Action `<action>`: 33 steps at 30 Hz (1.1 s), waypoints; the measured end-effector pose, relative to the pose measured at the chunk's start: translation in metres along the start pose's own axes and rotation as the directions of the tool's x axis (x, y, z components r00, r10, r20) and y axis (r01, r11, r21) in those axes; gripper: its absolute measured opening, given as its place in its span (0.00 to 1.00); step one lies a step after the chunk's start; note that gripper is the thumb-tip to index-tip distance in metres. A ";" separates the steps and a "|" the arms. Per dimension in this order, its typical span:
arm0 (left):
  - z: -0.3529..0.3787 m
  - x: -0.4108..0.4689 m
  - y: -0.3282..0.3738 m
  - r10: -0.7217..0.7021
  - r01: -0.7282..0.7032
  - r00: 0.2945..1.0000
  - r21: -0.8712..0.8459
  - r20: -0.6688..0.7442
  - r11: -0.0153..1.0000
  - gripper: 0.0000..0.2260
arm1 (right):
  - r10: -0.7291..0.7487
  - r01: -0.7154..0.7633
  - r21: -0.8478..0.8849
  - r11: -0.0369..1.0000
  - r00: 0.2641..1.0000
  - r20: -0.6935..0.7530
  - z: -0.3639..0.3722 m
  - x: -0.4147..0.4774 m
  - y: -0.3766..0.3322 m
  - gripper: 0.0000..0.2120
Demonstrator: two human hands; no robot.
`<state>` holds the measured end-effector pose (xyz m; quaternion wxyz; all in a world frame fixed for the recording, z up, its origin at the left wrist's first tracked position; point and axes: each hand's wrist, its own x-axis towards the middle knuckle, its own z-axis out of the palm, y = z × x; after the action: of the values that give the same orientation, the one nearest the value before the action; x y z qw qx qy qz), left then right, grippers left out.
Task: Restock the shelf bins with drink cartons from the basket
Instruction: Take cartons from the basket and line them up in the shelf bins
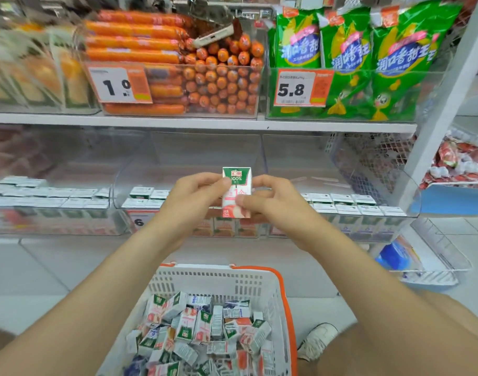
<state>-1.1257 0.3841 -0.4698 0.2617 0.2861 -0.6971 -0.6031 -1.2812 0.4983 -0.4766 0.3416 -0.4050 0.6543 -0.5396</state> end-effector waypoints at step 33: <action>-0.320 -0.008 -0.086 -0.175 0.312 0.942 0.939 -0.286 0.145 0.26 | -0.368 0.432 -0.643 0.632 0.898 0.241 0.377 0.241 -0.053 0.14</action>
<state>-0.8855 0.1593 -0.5116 -0.0433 0.5269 -0.8479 -0.0401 -1.0453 0.1156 -0.4968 0.0683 -0.6593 0.6838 -0.3049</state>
